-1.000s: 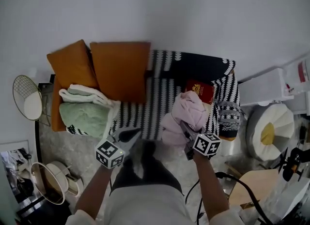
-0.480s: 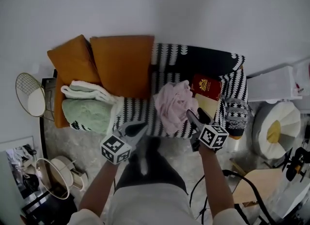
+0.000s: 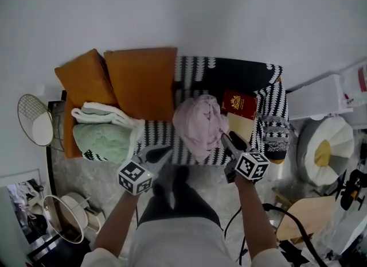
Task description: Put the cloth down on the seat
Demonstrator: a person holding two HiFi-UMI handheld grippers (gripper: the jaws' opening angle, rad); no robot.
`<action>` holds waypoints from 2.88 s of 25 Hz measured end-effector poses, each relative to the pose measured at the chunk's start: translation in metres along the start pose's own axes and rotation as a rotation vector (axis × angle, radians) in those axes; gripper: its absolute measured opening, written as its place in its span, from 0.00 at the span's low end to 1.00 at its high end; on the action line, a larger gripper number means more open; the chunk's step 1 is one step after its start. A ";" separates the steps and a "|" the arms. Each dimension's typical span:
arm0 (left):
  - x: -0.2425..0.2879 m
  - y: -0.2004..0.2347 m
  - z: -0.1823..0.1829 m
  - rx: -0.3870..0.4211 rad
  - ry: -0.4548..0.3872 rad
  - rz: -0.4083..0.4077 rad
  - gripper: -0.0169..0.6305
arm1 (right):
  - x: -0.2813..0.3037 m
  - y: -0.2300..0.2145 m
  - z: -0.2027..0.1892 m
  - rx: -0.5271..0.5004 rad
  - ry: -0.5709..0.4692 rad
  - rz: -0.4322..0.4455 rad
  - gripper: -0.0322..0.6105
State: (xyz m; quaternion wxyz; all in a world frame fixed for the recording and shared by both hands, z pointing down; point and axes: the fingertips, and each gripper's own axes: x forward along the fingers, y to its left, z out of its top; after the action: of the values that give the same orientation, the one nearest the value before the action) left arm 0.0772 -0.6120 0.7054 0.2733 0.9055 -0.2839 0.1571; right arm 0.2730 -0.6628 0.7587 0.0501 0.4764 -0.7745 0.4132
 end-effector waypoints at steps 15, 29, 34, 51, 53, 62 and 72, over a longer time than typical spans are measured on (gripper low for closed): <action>-0.087 -0.036 -0.020 0.037 -0.048 -0.009 0.03 | -0.077 0.080 -0.023 -0.047 -0.141 0.003 0.06; -0.225 -0.087 -0.069 0.019 -0.077 0.019 0.03 | -0.176 0.197 -0.091 -0.076 -0.221 0.029 0.06; -0.263 -0.120 -0.084 0.032 -0.090 -0.007 0.03 | -0.213 0.240 -0.118 -0.134 -0.228 0.042 0.06; -0.344 -0.246 -0.131 0.078 -0.129 -0.113 0.03 | -0.376 0.292 -0.220 -0.213 -0.304 -0.086 0.06; -0.347 -0.259 -0.138 0.080 -0.126 -0.119 0.03 | -0.392 0.294 -0.228 -0.218 -0.310 -0.090 0.06; -0.346 -0.311 -0.140 0.085 -0.156 -0.117 0.03 | -0.453 0.287 -0.226 -0.264 -0.361 -0.088 0.06; -0.325 -0.363 -0.128 0.122 -0.185 -0.064 0.03 | -0.501 0.267 -0.211 -0.309 -0.355 -0.015 0.06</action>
State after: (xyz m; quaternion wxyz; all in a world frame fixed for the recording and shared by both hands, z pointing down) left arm 0.0219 -0.1482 0.5177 0.1952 0.9398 -0.2687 0.0808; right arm 0.2696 -0.1142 0.5028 -0.0116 0.5340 -0.8217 0.1990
